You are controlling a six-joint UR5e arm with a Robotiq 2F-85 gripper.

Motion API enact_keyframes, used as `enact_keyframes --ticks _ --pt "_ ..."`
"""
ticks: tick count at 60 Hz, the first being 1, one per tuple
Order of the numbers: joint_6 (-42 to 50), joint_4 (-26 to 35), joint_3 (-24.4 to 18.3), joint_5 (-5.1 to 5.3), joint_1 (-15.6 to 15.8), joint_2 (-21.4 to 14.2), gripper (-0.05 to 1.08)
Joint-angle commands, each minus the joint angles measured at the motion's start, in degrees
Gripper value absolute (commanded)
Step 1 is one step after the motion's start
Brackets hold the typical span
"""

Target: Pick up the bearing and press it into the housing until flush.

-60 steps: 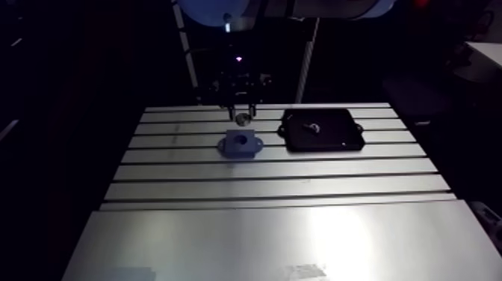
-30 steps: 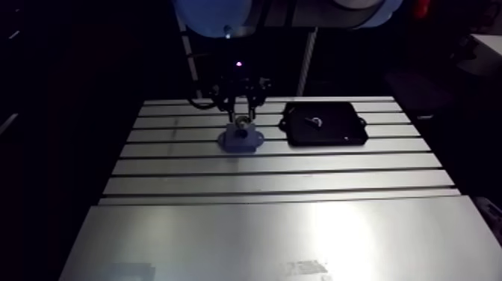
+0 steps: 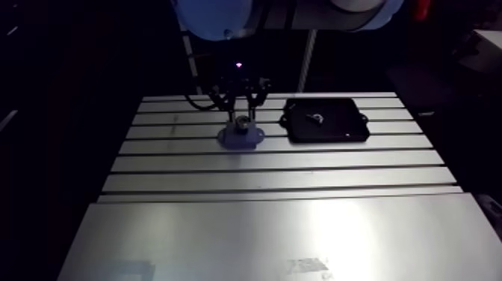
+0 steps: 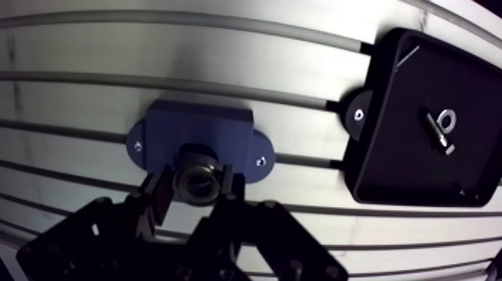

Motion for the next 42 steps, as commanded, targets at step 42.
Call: enact_keyframes --ticks 42 --pt "-0.2 -0.1 0.1 -0.09 0.5 0.7 0.68"
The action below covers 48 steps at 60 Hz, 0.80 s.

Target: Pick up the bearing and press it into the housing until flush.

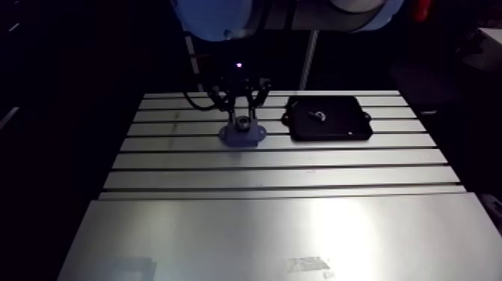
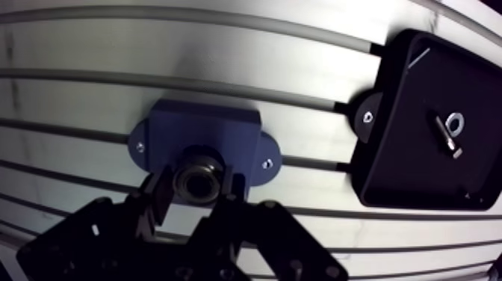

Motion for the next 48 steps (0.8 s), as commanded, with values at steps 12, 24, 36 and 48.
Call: enact_keyframes --ticks 12,24,36,48 --pt "-0.1 0.0 0.0 -0.01 0.1 0.4 0.68" --pt "-0.2 0.0 0.0 -0.01 0.1 0.6 0.68" --pt "-0.3 0.0 0.0 -0.01 0.1 0.8 0.68" --pt "-0.3 0.0 0.0 -0.01 0.1 0.8 0.68"
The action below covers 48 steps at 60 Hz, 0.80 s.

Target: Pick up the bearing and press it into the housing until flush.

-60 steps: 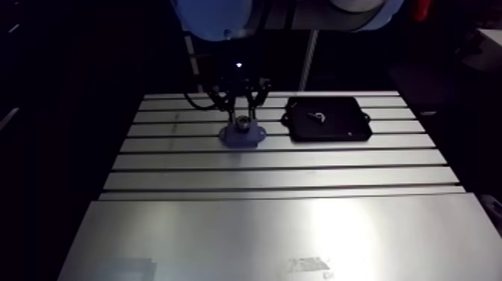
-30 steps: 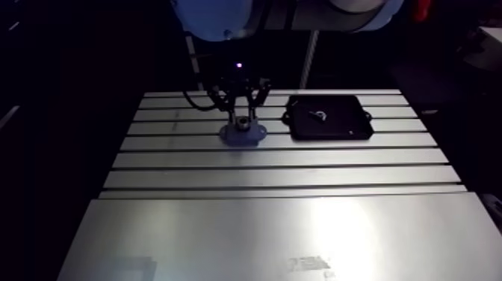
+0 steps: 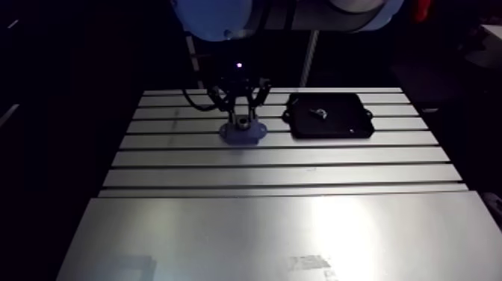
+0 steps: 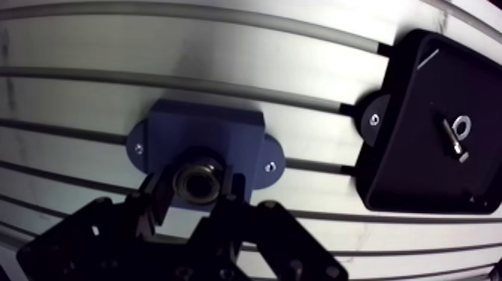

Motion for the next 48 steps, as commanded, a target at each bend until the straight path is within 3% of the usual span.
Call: enact_keyframes --ticks 1,48 --pt "-0.1 0.0 0.0 0.0 0.0 0.1 0.68" --pt "-0.2 0.0 -0.4 0.0 0.0 0.8 0.68"
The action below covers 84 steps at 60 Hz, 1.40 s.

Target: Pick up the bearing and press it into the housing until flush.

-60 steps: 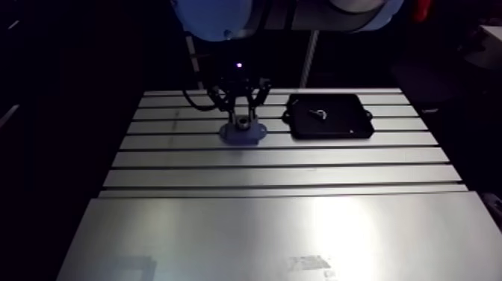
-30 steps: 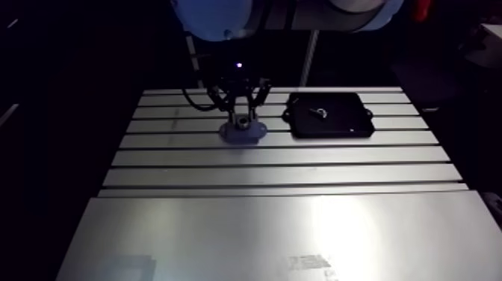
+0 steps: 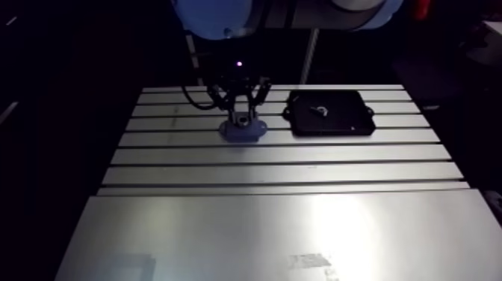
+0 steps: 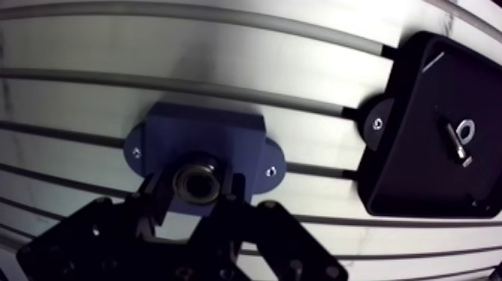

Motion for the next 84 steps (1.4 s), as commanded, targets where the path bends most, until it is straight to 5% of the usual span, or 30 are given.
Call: enact_keyframes --ticks 1,84 --pt "0.0 0.0 -0.2 0.0 0.0 0.1 0.68" --pt "-0.2 0.0 0.1 -0.09 0.5 0.4 0.68"
